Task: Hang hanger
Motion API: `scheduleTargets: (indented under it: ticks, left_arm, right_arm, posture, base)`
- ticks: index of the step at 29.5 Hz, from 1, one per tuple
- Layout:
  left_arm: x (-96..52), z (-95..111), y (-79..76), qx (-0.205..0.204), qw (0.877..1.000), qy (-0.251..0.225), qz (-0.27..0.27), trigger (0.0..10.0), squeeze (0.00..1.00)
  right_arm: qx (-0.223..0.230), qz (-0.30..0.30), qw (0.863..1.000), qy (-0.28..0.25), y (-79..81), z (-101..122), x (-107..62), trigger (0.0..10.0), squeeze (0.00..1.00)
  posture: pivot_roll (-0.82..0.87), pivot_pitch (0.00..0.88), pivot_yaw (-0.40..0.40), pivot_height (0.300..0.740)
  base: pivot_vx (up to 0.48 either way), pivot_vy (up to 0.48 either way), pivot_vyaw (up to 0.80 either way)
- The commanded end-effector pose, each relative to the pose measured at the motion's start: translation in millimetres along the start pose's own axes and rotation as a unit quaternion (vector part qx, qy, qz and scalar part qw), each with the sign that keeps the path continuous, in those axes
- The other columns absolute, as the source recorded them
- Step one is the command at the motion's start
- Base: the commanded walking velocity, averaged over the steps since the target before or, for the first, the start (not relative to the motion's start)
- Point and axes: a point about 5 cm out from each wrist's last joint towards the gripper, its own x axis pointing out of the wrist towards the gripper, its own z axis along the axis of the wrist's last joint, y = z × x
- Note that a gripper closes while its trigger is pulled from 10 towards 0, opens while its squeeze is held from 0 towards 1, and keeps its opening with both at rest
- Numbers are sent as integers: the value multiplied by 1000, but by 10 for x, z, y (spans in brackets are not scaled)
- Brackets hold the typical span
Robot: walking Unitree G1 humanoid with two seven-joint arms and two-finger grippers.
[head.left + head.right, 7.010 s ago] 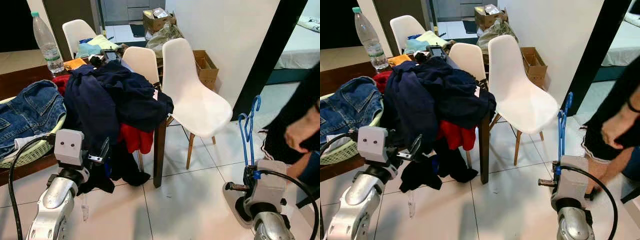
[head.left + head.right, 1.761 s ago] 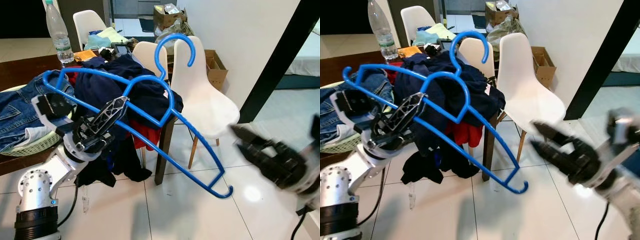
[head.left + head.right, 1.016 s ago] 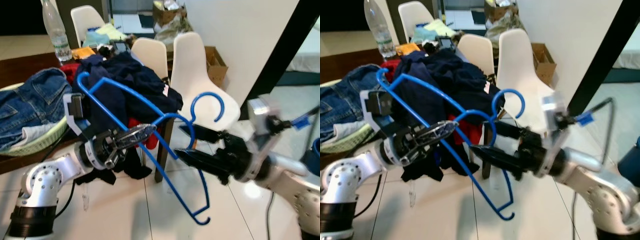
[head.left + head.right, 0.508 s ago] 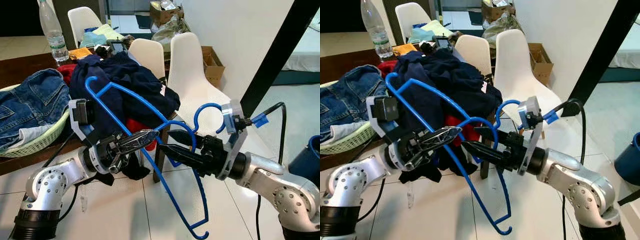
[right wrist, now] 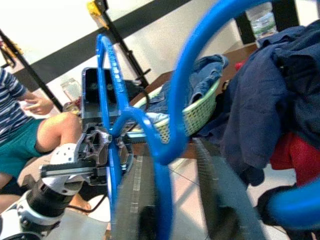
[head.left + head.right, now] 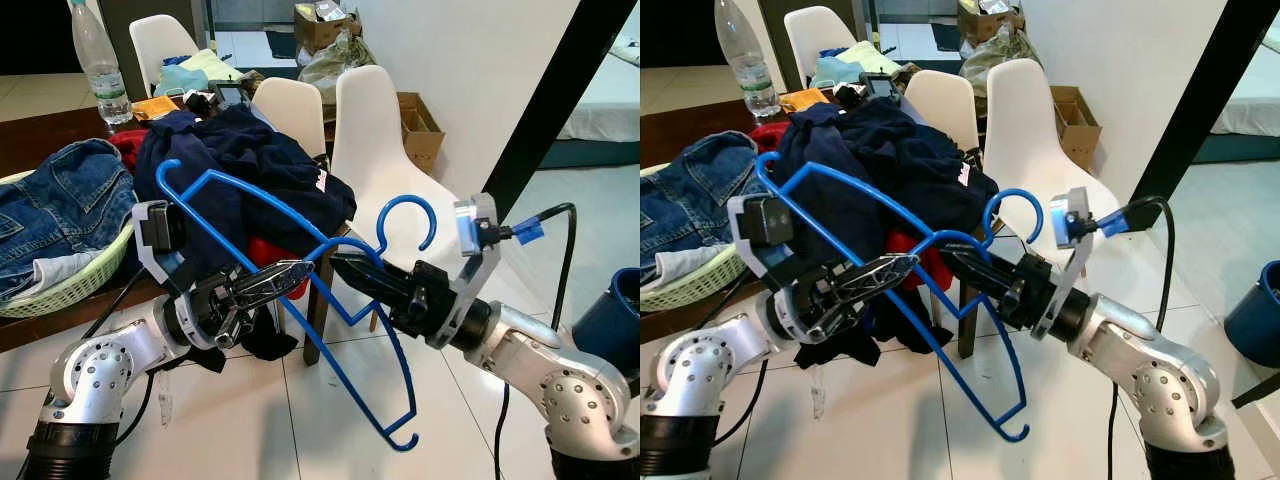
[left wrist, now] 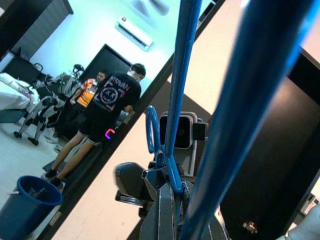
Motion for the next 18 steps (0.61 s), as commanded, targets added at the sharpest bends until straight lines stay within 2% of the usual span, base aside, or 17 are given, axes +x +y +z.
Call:
scheduleTargets:
  ticks: [1, 3, 5, 8, 12, 16, 17, 18]
  left_arm:
    - [-41, 74, -51, 16, 1000, -9, -10, 0, 0]
    - [-48, 88, -56, 19, 1000, -10, -10, 0, 0]
    - [-71, 146, -75, 25, 999, -22, -11, 0, 0]
    - [-86, 171, -80, 27, 999, -26, -11, 0, 0]
    - [-117, 218, -97, 33, 999, -30, -12, 0, 0]
    - [-118, 226, -109, 34, 999, -30, -13, 0, 0]
    - [-113, 223, -115, 34, 999, -30, -14, 0, 0]
    - [-113, 223, -115, 34, 999, -30, -14, 0, 0]
  right_arm:
    - [-1, -61, 998, -19, -162, 70, -112, 10000, 1000]
    - [-1, -72, 997, -13, -191, 61, -129, 10000, 1000]
    - [3, -73, 997, 0, -216, 46, -200, 10000, 0]
    - [6, -63, 998, 3, -209, 43, -241, 10000, 0]
    - [-5, -38, 999, 15, -200, 59, -400, 10000, 0]
    - [-14, -24, 999, 20, -189, 75, -444, 10000, 0]
    - [-14, -13, 1000, 17, -175, 87, -451, 10000, 1000]
    - [-14, -13, 1000, 17, -175, 87, -451, 10000, 1000]
  posture:
    - [112, 90, -37, 740]
    - [112, 90, -37, 740]
    - [111, 96, -41, 740]
    - [111, 96, -41, 740]
    - [112, 105, -43, 740]
    - [112, 112, -43, 740]
    - [112, 112, -43, 740]
    - [112, 112, -43, 740]
  base:
    - [0, 0, 0]
    - [0, 0, 0]
    - [0, 0, 0]
    - [0, 0, 0]
    - [0, 0, 0]
    - [0, 0, 0]
    - [0, 0, 0]
    - [0, 0, 0]
